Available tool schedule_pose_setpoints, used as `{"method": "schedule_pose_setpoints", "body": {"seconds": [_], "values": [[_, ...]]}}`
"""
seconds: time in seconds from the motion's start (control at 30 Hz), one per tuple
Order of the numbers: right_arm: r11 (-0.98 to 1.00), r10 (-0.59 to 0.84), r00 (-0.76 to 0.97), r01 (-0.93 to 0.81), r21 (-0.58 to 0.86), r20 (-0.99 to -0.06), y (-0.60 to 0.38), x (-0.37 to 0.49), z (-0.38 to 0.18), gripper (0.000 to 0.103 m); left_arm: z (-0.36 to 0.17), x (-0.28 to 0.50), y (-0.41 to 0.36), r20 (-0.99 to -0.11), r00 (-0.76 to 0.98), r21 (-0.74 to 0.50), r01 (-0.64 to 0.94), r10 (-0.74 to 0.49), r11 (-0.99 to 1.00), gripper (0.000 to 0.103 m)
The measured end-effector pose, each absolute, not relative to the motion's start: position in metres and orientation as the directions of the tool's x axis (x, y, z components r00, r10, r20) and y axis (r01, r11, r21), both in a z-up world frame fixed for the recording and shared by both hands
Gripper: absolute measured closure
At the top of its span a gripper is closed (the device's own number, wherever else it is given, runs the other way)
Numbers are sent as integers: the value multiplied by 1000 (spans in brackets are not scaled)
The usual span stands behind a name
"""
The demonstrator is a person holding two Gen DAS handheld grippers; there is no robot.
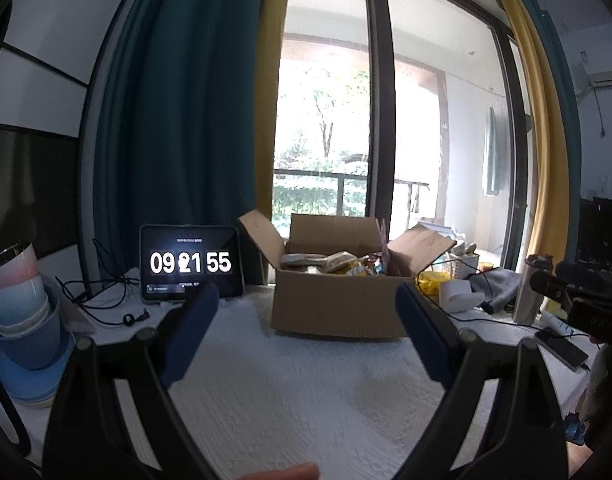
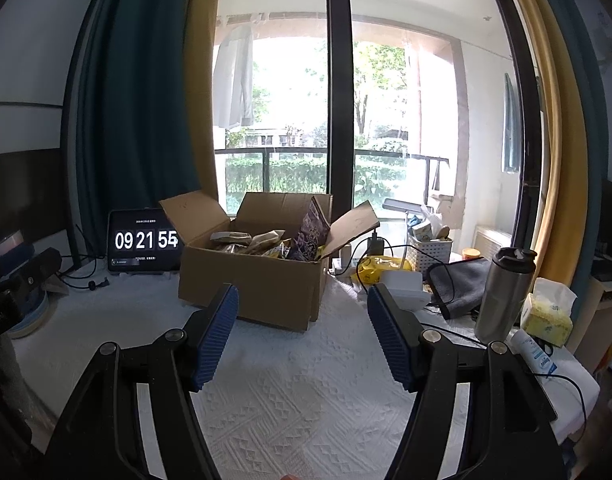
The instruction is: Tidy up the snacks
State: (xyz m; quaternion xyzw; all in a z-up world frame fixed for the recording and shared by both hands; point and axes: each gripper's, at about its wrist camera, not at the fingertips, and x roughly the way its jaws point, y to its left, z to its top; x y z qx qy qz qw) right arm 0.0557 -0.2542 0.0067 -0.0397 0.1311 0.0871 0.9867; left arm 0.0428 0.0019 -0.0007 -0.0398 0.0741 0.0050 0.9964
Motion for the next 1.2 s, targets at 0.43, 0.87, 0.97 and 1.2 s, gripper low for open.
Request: {"method": "schedule_pose_setpoints", "body": {"seconds": [0.43,0.87,0.97,1.2], "values": [[979,169,943,-194,-59,-286,-245,60,2,33,0,42,4,-149,989,-83,-14,2,996,12],[980,166,943,-189,-55,-287,-245,59,0,33,2,39,-1,-141,990,-78,-7,-4,997,12],[981,165,944,-189,-55,-286,-245,59,0,33,1,38,-2,-140,990,-76,-5,-5,997,12],[981,164,944,-186,-53,-286,-246,57,0,33,1,38,-4,-139,990,-75,-5,-5,997,12]]}}
